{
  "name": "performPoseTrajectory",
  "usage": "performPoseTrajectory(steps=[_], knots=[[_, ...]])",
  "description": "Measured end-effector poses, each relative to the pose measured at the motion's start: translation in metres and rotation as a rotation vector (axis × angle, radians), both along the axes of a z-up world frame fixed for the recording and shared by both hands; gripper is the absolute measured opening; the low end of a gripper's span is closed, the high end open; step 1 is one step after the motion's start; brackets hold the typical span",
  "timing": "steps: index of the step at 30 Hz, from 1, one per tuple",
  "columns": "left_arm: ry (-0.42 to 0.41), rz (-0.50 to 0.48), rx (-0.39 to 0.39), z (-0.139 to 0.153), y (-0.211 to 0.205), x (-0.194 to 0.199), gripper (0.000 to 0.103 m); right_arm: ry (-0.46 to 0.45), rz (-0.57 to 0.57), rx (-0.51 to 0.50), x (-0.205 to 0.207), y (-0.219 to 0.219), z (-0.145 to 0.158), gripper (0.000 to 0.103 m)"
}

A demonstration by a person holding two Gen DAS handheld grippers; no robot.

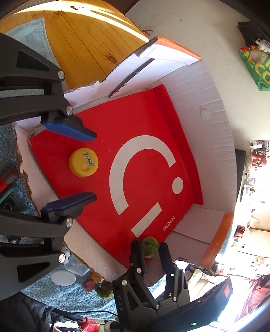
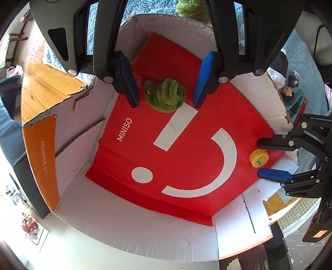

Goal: Organize objects
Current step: 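Carry the green ball into the box with the right tool while the left tool drops the yellow lid, then withdraw both tools from the box back over the towel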

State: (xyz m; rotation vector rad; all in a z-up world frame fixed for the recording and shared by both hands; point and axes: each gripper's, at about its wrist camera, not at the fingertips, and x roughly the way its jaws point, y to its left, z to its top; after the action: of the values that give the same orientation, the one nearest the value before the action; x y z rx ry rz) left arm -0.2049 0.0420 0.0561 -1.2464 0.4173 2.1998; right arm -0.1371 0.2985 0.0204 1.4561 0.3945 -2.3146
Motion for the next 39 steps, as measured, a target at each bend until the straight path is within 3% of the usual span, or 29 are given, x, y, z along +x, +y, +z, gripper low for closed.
performPoseTrajectory(steps=[8,13,19,21,25,31,35,39], knots=[[0.024,0.03,0.067,0.017,-0.005,0.006,0.06,0.051,-0.02,-0.031,0.003,0.0,0.019,0.054],[0.045,0.049,0.096,0.026,-0.006,0.013,0.063,0.102,-0.04,-0.071,0.016,0.023,0.013,0.063],[0.072,0.055,0.12,0.037,-0.003,0.024,0.067,0.143,-0.066,-0.112,0.026,0.037,0.04,0.063],[0.088,0.057,0.125,0.04,-0.001,0.029,0.068,0.155,-0.076,-0.125,0.009,0.016,0.034,0.064],[0.102,0.065,0.137,0.046,-0.003,0.04,0.068,0.185,-0.075,-0.122,0.017,0.009,0.042,0.066],[0.155,0.09,0.143,0.052,-0.007,0.059,0.075,0.237,-0.09,-0.134,0.038,0.012,0.056,0.07],[0.195,0.124,0.163,0.058,-0.014,0.075,0.089,0.278,-0.109,-0.151,0.052,0.015,0.066,0.073],[0.254,0.158,0.173,0.064,-0.02,0.093,0.094,0.319,-0.128,-0.174,0.067,0.015,0.072,0.077]])
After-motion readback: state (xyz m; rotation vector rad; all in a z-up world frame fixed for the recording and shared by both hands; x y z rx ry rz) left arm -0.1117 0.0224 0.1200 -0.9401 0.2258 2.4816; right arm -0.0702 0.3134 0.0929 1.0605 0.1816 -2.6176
